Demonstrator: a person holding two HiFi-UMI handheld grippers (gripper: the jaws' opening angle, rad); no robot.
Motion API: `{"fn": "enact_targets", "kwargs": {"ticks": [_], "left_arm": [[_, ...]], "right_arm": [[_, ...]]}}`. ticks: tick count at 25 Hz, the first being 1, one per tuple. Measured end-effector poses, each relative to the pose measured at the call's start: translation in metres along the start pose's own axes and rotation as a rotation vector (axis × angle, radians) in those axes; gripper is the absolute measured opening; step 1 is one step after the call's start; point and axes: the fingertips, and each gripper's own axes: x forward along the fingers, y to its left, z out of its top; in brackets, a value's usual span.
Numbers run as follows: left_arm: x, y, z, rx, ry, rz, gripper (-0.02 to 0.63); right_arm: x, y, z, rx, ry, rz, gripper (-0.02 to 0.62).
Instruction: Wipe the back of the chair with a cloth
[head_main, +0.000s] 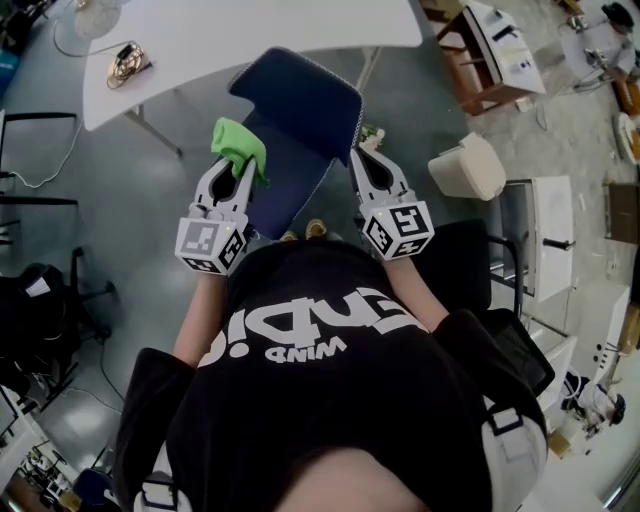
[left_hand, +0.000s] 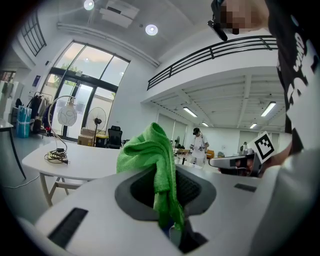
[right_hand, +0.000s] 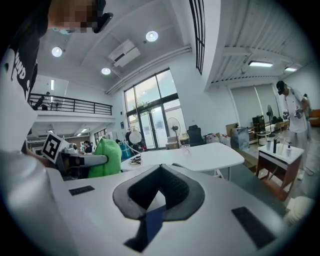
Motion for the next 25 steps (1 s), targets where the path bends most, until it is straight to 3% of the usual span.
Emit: {"fn": "enact_targets", "kwargs": {"ticks": [25], "left_arm": [[-0.0048,0.0005,0.0026,-0.067,-0.011,0.042,0.063]], "right_arm": [[-0.0033,0.0038,0.0071,-0.021,0.005,0.041,-0.003]]}}
